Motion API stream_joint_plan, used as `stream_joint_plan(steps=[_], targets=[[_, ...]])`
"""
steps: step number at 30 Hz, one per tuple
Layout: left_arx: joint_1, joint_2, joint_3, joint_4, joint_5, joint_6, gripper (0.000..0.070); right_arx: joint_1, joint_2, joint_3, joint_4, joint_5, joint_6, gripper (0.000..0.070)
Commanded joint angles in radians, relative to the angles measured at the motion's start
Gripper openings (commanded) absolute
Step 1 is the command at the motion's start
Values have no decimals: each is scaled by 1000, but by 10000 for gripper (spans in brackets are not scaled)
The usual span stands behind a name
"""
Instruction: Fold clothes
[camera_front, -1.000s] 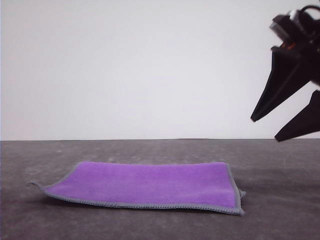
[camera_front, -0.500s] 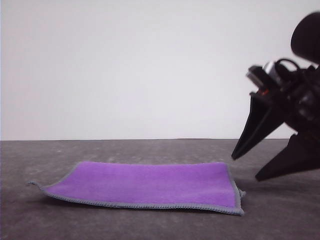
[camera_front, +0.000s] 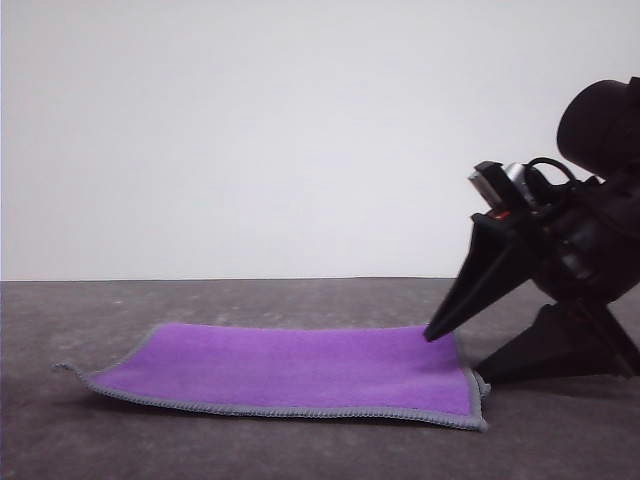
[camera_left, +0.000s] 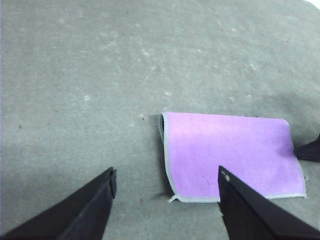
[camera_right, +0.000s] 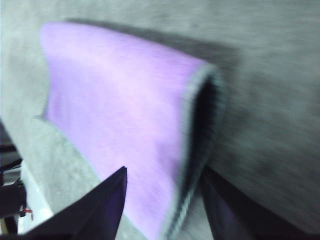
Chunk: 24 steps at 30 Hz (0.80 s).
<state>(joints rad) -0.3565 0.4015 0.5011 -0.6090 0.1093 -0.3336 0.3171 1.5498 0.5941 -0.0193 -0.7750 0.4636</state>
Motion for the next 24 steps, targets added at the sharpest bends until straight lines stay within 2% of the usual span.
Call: stream_joint_plan(steps=[1,4,8,10,18,24], targets=[[-5,3,10,6,-2,8,394,23,32,0,6,15,27,307],[-5,3,10,6,-2,8,394,47,32,0,37,29,48,278],[-5,3,10,6,-2,7,394,55,32,0,41,77,56,65],[-5,3,10,6,-2,7,394,52,32,1,42,85,55,3],[-5,3,10,6,-2,7,394,26,-16,6,45,74,47,2],[-5,3,10,8,-2,8,394,33,-67,51,45,-29,48,2]])
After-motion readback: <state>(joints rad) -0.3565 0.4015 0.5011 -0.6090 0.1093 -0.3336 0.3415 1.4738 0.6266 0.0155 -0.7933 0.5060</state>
